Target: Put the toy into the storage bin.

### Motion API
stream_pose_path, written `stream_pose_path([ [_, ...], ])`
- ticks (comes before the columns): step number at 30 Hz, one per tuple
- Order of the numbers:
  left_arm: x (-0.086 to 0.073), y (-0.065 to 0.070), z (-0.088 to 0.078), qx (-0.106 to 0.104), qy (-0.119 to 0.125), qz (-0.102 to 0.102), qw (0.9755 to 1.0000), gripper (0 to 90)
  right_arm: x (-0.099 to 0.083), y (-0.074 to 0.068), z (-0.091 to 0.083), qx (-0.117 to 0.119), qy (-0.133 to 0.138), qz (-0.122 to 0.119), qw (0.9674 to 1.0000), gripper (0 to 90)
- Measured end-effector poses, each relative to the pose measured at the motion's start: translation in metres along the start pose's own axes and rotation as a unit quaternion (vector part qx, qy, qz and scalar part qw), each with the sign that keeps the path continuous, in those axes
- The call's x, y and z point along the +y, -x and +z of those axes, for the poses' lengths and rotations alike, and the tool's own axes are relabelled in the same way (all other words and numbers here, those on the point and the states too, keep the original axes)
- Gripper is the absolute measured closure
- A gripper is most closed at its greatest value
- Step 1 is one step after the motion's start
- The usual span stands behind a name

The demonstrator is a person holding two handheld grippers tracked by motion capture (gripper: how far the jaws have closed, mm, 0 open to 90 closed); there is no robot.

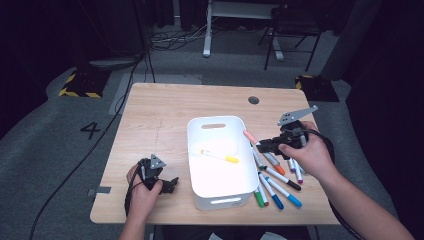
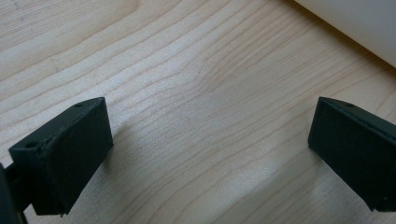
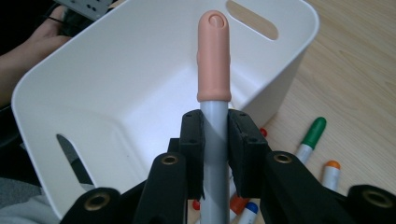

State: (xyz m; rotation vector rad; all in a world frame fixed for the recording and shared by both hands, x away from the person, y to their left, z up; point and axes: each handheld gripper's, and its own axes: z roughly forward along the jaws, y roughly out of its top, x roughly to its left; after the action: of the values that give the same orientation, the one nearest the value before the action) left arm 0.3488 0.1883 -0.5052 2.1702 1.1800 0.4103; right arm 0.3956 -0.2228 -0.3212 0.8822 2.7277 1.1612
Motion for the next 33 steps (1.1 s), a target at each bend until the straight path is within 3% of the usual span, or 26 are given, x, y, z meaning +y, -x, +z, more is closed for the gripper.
stream_pose_path([
  [19,0.000,0.000,0.000,0.000,0.000,0.000,1.0000,0.0,0.023,-0.052,0.024,0.066,-0.014,-0.051,0.9965,76.8],
  [24,0.000,0.000,0.000,0.000,0.000,0.000,1.0000,0.1,0.024,-0.058,0.033,0.075,-0.020,-0.062,0.9950,76.9],
  [33,0.000,0.000,0.000,0.000,0.000,0.000,1.0000,0.1,0.016,-0.060,0.047,0.070,-0.048,-0.072,0.9938,76.8],
])
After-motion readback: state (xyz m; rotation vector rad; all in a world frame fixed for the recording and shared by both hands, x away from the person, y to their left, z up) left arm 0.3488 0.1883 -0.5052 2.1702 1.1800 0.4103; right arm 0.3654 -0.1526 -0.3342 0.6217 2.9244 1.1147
